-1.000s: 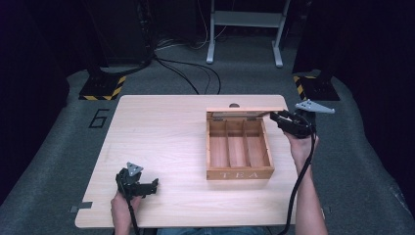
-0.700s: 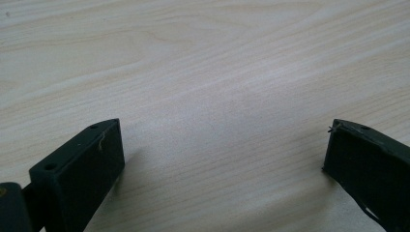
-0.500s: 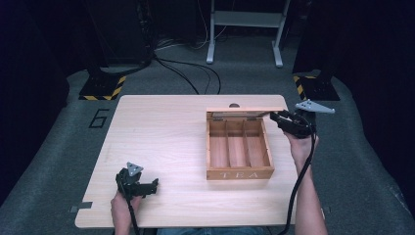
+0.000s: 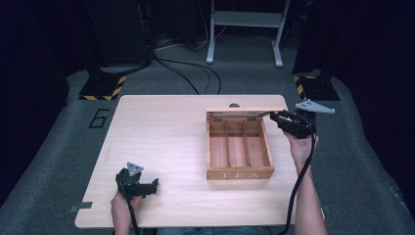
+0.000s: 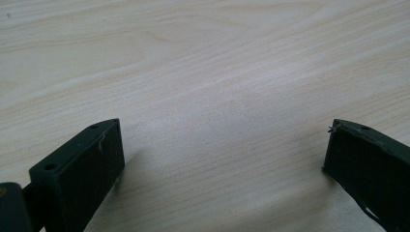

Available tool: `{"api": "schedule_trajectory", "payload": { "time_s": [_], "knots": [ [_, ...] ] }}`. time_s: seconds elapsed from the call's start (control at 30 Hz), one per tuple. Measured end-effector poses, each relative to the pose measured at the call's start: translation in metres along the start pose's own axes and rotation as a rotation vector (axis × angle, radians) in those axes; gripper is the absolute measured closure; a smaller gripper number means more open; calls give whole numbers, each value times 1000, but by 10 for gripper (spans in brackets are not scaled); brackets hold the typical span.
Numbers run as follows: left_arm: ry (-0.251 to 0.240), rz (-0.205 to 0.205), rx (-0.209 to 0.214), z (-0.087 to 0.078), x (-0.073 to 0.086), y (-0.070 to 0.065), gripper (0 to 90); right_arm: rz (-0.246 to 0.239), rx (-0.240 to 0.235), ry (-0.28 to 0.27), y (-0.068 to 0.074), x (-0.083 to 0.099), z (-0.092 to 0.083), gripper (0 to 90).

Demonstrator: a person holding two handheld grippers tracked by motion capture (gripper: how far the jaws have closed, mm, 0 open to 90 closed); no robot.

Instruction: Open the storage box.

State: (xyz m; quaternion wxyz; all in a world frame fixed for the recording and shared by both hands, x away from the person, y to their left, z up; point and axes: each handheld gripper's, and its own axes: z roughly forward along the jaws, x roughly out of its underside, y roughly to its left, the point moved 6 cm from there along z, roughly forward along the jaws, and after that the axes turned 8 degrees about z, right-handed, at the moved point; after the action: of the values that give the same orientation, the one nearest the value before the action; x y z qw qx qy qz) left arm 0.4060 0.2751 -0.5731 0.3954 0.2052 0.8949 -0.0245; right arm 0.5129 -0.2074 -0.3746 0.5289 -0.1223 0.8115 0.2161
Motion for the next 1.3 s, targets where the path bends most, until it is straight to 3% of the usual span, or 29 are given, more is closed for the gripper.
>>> {"api": "schedule_trajectory", "payload": {
  "time_s": [1.3],
  "knots": [
    [0,-1,1,0,0,0,4,-8,5,1,0,0,0,598]
  ]
}}
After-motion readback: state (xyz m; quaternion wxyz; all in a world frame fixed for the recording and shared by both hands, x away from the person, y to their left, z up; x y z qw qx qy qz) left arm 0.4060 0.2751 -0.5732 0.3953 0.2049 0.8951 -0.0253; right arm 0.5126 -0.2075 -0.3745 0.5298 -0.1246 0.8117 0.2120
